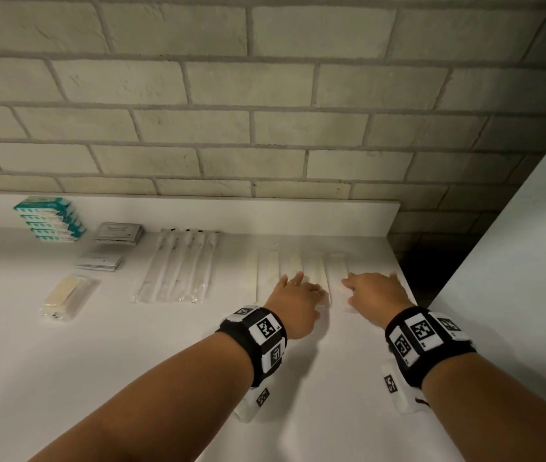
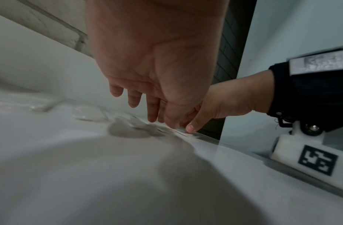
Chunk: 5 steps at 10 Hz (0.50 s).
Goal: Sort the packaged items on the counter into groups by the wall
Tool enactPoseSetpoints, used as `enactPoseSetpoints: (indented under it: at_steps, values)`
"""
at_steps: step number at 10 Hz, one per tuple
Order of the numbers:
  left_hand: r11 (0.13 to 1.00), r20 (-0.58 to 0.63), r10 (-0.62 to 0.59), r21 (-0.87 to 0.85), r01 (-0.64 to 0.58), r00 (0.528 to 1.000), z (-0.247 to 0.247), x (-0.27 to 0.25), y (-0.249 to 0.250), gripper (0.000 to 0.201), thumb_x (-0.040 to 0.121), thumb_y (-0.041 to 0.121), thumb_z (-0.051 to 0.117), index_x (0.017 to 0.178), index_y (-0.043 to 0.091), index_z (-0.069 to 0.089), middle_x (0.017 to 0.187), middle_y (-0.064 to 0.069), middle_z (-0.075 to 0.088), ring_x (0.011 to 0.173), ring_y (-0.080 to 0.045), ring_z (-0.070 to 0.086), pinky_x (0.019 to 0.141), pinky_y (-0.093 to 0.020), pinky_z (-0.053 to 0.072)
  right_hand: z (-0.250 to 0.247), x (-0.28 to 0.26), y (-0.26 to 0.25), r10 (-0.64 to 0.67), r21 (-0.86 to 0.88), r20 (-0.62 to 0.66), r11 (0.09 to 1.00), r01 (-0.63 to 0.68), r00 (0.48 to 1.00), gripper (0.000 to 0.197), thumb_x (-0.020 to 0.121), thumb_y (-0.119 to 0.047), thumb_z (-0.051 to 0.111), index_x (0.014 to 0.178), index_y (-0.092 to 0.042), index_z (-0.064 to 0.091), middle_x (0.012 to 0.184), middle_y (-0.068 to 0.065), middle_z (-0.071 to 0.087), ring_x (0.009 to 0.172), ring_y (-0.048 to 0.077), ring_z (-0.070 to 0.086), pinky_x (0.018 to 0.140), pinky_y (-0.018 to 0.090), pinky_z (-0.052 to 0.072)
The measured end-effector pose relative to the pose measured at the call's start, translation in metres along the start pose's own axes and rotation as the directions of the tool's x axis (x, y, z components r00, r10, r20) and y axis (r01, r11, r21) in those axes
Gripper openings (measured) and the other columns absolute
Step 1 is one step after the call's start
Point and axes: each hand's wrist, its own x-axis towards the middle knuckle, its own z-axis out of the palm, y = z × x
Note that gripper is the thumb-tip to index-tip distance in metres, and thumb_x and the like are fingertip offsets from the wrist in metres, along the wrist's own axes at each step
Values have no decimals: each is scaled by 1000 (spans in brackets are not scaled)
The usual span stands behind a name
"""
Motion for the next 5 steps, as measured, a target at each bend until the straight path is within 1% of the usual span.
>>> enactPoseSetpoints:
  at_steps: [1, 2, 3, 4, 5]
  values:
    - [1000, 1, 9, 25, -10, 1000, 4, 3, 4, 52, 98, 26, 40, 149, 23, 30, 158, 3, 25, 148, -29, 4, 119, -51, 2, 1, -4, 3, -15, 28, 32, 1000, 15, 999, 51, 98, -17, 43, 145, -33, 39, 155, -9, 35, 139, 20, 36, 118, 53, 14]
    - [1000, 2, 0, 12, 0, 1000, 6, 6, 4, 51, 98, 24, 41, 148, 26, 32, 157, 5, 25, 149, -30, 3, 118, -51, 0, 2, -4, 4, -36, 41, 36, 999, 34, 999, 48, 99, -20, 43, 145, -32, 39, 156, -10, 31, 139, 21, 36, 116, 51, 23]
    - [1000, 11, 0, -4, 0, 1000, 4, 4, 5, 51, 98, 24, 40, 148, 25, 32, 158, 4, 24, 149, -29, 2, 119, -50, 0, 2, -3, 6, -36, 100, 36, 994, 33, 999, 49, 97, -22, 46, 145, -31, 40, 157, -9, 31, 137, 22, 39, 113, 45, 31]
    - [999, -21, -8, -46, 7, 1000, 6, 0, 2, 53, 99, 26, 40, 150, 20, 28, 159, 2, 20, 149, -28, 2, 120, -48, 1, 0, -8, 8, -55, 185, -9, 981, 56, 998, 53, 97, -23, 49, 148, -25, 36, 154, -1, 38, 135, 23, 43, 109, 35, 36]
    - [992, -78, -29, -122, 19, 997, 7, -14, -5, 58, 99, 29, 41, 153, 19, 21, 160, 1, 16, 149, -26, 2, 119, -45, 1, -5, -25, 15, 16, 332, -71, 943, 9, 997, 58, 96, -30, 52, 150, -25, 31, 150, 2, 43, 133, 23, 45, 105, 33, 41]
